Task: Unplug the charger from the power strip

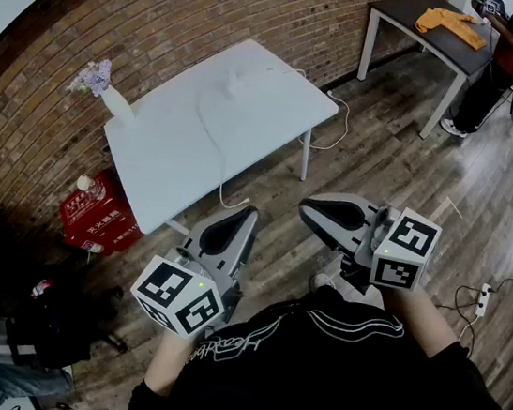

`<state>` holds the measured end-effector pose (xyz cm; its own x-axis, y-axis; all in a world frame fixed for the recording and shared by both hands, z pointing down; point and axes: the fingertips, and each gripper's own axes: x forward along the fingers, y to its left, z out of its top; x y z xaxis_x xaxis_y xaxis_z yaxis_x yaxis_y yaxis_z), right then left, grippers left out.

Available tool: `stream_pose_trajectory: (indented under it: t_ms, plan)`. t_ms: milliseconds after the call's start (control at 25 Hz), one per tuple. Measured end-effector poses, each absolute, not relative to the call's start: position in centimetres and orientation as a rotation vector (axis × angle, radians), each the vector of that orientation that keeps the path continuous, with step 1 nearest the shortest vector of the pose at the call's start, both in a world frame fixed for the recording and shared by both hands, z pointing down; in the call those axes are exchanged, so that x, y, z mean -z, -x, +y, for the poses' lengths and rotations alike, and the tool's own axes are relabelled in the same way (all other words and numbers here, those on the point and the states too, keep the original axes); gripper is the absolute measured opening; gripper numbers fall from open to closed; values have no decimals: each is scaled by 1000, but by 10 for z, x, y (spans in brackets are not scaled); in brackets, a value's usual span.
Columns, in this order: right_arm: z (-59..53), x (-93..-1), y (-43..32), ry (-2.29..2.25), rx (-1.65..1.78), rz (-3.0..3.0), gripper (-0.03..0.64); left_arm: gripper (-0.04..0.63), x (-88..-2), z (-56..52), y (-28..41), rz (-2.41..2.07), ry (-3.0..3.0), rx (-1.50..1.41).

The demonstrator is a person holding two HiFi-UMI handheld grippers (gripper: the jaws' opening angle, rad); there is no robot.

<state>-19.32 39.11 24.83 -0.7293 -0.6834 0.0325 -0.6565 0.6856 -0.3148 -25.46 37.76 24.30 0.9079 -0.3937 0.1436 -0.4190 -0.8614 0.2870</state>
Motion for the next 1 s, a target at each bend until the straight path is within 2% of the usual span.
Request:
stream_pose_trajectory:
  t_ms: [560, 1000]
  plan:
    - [354, -265, 161, 1115, 547, 2748, -3, 3, -259, 335, 230, -636, -2694, -109]
    - [292, -274, 102, 1081, 571, 2785, -2, 3, -273, 274, 167, -671, -2647, -131]
